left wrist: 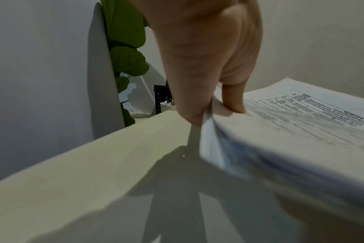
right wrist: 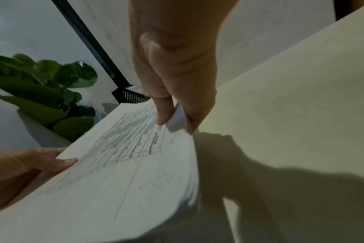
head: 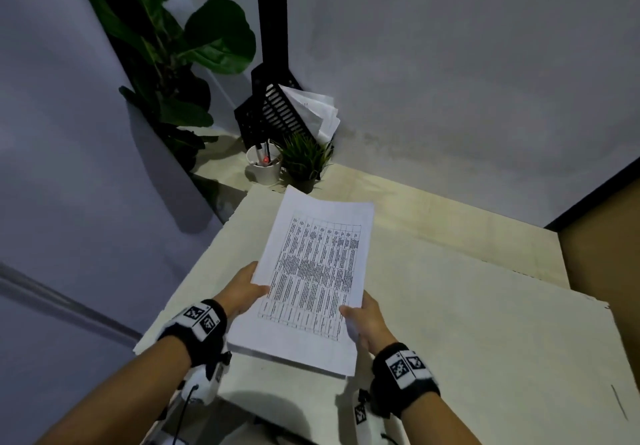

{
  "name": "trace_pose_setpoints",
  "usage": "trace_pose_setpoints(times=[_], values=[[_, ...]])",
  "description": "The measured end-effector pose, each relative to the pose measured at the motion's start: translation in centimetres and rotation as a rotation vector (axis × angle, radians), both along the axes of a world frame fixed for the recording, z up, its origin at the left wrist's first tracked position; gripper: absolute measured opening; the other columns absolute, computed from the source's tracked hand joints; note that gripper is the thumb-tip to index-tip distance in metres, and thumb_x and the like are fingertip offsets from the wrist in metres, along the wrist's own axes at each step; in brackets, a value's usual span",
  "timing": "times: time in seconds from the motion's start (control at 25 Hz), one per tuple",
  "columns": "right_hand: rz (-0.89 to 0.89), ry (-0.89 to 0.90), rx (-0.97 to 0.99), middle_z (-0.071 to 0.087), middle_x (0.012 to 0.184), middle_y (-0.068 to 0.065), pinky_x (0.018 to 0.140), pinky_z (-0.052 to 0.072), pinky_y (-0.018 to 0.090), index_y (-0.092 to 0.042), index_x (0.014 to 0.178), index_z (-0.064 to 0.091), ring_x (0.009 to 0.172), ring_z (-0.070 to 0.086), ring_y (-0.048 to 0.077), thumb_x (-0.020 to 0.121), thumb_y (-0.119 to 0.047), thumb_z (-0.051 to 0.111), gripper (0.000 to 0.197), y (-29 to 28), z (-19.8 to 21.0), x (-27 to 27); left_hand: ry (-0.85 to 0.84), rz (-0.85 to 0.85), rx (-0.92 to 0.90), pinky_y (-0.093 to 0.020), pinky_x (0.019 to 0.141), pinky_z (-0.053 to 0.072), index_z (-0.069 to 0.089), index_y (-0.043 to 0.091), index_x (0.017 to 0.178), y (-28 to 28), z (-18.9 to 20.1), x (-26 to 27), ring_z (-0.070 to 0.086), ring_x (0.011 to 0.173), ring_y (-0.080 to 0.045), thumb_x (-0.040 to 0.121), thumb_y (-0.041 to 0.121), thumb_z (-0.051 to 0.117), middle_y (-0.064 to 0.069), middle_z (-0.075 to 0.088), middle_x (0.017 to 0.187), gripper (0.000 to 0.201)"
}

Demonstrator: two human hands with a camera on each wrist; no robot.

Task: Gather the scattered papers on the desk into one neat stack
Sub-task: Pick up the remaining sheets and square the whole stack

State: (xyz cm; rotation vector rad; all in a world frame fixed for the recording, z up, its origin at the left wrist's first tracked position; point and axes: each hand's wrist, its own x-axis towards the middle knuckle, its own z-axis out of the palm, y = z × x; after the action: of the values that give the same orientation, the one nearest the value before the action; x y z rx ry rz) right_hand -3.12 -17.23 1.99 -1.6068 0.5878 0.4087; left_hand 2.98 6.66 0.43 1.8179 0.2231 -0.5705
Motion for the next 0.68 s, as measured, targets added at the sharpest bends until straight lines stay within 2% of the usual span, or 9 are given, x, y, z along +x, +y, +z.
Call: trace_pose_setpoints(times=[0.08,0.16,0.24,0.36,0.44,0.52,0.6,0.64,0.68], values=[[0.019,0.048,-0.057,0.058,0.109,0.008,0.084,0.046,0.030,-0.006,0.123,0.050,0.097,0.056,0.025,0.087,0.005,0.049,0.037,2.2,-0.6,1.3,0.000,-0.008,0.059,-0.040,0.098,0.044,0.046,0.005,0.122,1.8,-0.9,1.5,0.056,0.109,-0.029,0.082,-0.005,0.057,-0.014,0.058,0.120,0.043],[0.003,0.124,-0.120,0.061,0.109,0.010,0.082,0.048,0.029,-0.003,0.118,0.053,0.097,0.059,0.027,0.086,0.001,0.054,0.033,4.4,-2.0,1.9,-0.004,0.006,0.163,-0.041,0.097,0.045,0.048,0.002,0.121,3.1,-2.2,2.1,0.056,0.110,-0.031,0.079,-0.006,0.059,-0.018,0.058,0.121,0.043],[-0.036,0.220,-0.228,0.060,0.109,0.011,0.076,0.048,0.028,-0.002,0.114,0.052,0.096,0.060,0.029,0.085,-0.002,0.056,0.030,6.4,-3.5,2.1,-0.002,0.032,0.262,-0.036,0.093,0.046,0.048,-0.001,0.120,3.9,-3.2,2.2,0.056,0.110,-0.033,0.078,-0.008,0.059,-0.020,0.058,0.122,0.044],[-0.259,0.338,-0.100,0.054,0.083,0.014,0.049,0.041,0.027,-0.003,0.099,0.045,0.063,0.048,0.021,0.092,-0.007,0.039,0.010,8.3,-3.5,2.6,-0.048,0.003,0.330,-0.030,0.088,0.044,0.046,-0.001,0.125,4.1,-3.5,2.7,0.056,0.110,-0.032,0.081,-0.010,0.054,-0.018,0.058,0.122,0.046],[-0.428,0.328,-0.024,0.048,0.064,0.010,0.044,0.032,0.024,-0.010,0.086,0.044,0.050,0.039,0.018,0.095,-0.027,0.028,0.025,9.0,-4.3,3.2,-0.093,-0.047,0.390,-0.033,0.091,0.045,0.043,0.000,0.129,4.2,-3.9,3.4,0.056,0.110,-0.034,0.082,-0.010,0.053,-0.021,0.057,0.123,0.049],[-0.481,0.314,0.022,0.044,0.062,0.005,0.049,0.032,0.026,-0.015,0.080,0.041,0.052,0.039,0.018,0.092,-0.043,0.020,0.037,9.7,-4.6,3.8,-0.102,-0.091,0.476,-0.035,0.091,0.046,0.040,0.001,0.131,4.0,-4.0,3.8,0.054,0.108,-0.036,0.084,-0.008,0.050,-0.025,0.052,0.121,0.049],[-0.329,0.313,-0.034,0.047,0.081,0.004,0.065,0.041,0.038,-0.016,0.090,0.040,0.072,0.048,0.021,0.088,-0.046,0.027,0.033,10.4,-3.8,3.7,-0.064,-0.111,0.532,-0.033,0.089,0.044,0.034,0.003,0.135,3.7,-3.7,3.8,0.051,0.108,-0.037,0.088,-0.005,0.046,-0.026,0.044,0.122,0.049],[-0.225,0.328,-0.132,0.048,0.097,0.007,0.082,0.043,0.043,-0.013,0.101,0.041,0.090,0.050,0.024,0.091,-0.034,0.036,0.024,10.6,-3.1,3.4,-0.032,-0.133,0.561,-0.032,0.089,0.043,0.031,0.004,0.136,3.5,-3.1,3.4,0.049,0.110,-0.038,0.089,-0.003,0.045,-0.026,0.041,0.123,0.050],[-0.134,0.323,-0.271,0.046,0.116,0.013,0.095,0.040,0.043,-0.006,0.116,0.038,0.108,0.047,0.028,0.092,-0.019,0.044,0.029,10.4,-3.2,3.3,-0.021,-0.155,0.603,-0.034,0.092,0.043,0.029,0.004,0.138,3.4,-3.1,3.4,0.046,0.112,-0.038,0.089,0.000,0.046,-0.026,0.038,0.126,0.051]])
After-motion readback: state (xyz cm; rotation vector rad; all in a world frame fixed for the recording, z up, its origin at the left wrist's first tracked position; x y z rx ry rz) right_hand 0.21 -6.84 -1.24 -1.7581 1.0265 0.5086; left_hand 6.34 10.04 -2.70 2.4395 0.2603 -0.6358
